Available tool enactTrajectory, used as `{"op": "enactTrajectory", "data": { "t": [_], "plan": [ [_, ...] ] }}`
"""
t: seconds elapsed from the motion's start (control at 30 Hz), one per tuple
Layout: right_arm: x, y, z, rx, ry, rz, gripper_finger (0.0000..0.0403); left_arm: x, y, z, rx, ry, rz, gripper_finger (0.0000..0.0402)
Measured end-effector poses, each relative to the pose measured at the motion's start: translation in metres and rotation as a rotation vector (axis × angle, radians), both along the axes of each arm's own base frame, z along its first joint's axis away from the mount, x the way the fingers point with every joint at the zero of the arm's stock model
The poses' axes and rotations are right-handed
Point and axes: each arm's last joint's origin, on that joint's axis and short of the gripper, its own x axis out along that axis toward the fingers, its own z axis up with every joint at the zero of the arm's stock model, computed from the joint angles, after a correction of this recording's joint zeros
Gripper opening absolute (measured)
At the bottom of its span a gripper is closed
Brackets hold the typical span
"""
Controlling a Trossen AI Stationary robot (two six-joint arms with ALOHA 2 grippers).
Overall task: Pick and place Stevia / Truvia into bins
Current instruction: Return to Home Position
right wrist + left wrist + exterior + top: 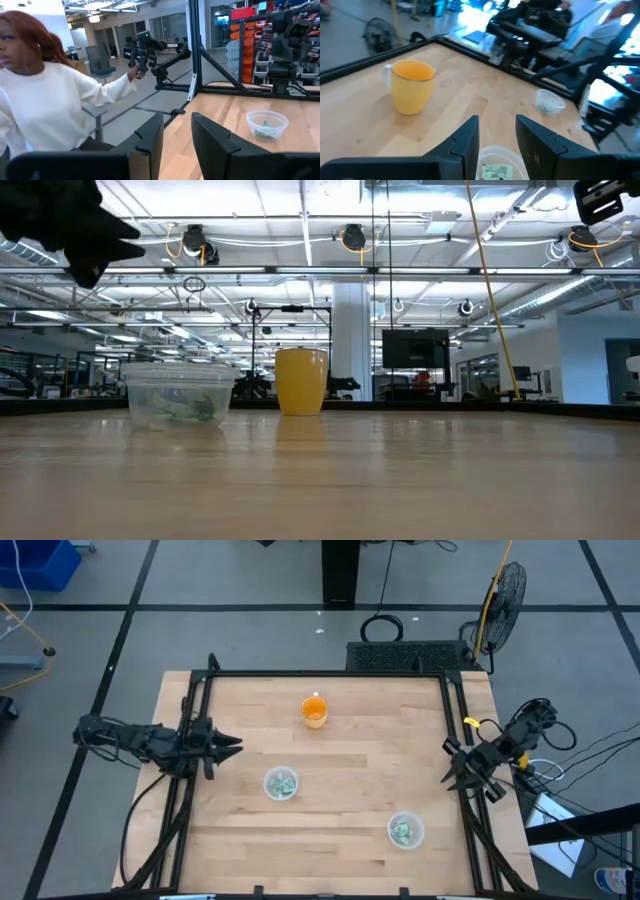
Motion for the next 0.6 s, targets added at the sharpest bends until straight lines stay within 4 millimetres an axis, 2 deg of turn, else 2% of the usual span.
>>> {"op": "enactTrajectory", "data": {
  "t": [0.3, 0.6],
  "plan": [
    [0.006, 0.004, -0.013, -0.031, 0.011, -0.003, 0.0095, -0.008, -0.001, -0.02, 0.05, -0.139, -0.121, 0.0131],
    [0.012, 0.009, -0.032, -0.082, 0.047, 0.001, 0.0095, -0.004, -0.004, -0.037, 0.052, -0.124, -0.177, 0.0131]
  ]
}}
